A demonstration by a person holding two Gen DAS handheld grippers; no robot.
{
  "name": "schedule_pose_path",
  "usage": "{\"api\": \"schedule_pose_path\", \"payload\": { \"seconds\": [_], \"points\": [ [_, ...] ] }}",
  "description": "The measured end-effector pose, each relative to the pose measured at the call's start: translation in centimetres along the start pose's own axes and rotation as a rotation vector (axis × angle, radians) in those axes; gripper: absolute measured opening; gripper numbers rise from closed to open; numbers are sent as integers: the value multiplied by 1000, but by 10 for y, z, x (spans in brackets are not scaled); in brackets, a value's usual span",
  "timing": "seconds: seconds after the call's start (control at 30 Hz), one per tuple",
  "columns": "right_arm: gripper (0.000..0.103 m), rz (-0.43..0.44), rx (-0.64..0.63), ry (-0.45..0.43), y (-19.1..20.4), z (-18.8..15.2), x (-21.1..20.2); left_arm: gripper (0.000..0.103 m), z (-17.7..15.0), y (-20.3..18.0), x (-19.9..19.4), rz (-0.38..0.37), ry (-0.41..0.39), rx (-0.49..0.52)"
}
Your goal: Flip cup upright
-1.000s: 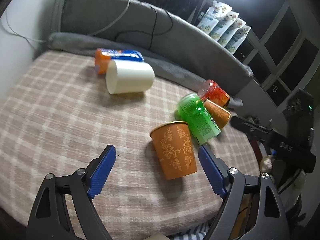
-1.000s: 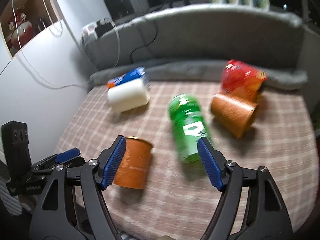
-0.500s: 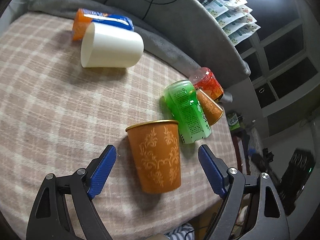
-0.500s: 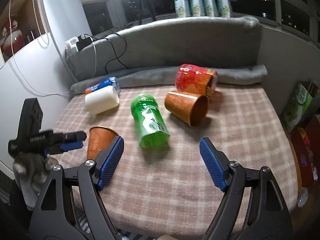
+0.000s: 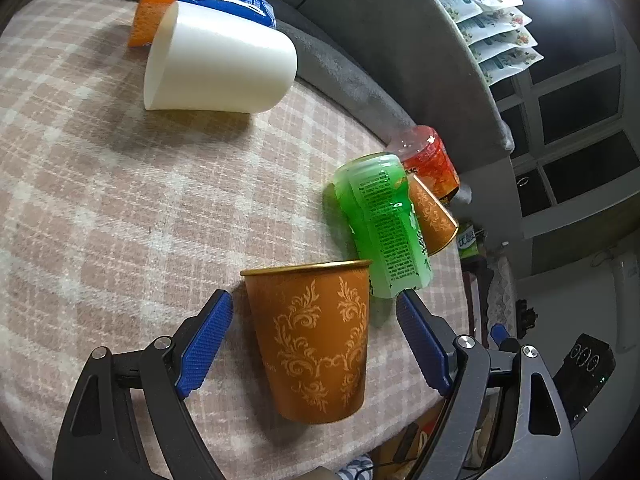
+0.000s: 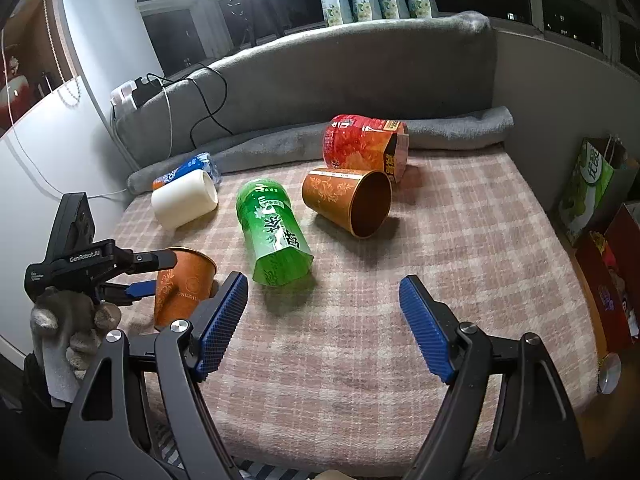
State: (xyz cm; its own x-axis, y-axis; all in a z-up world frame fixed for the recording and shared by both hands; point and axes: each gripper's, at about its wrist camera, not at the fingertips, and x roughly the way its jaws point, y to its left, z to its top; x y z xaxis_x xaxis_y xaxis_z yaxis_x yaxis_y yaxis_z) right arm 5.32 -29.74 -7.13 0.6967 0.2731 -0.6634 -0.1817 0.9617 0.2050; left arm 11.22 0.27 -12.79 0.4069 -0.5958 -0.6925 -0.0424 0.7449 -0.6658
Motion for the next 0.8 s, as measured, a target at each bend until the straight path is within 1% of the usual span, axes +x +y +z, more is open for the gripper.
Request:
{"api": "schedule_pose_path", "payload": {
  "seconds": [0.03, 0.17, 0.23, 0.53, 0.8],
  "points": [
    [81, 0, 1, 0, 0, -1, 0, 74, 0, 0, 1, 2, 4, 3],
    [81, -4, 7, 0, -2, -1, 1, 71, 1, 0, 6, 4, 17, 8],
    [81, -9, 11, 1, -3, -2, 1, 65, 1, 0, 8, 5, 19, 10],
    [81, -12, 20, 5, -8, -4, 3, 64, 1, -4, 7, 18, 5, 32],
    [81, -11, 21, 4, -9, -5, 3, 64, -7, -21, -6, 55, -66, 113]
  ]
}}
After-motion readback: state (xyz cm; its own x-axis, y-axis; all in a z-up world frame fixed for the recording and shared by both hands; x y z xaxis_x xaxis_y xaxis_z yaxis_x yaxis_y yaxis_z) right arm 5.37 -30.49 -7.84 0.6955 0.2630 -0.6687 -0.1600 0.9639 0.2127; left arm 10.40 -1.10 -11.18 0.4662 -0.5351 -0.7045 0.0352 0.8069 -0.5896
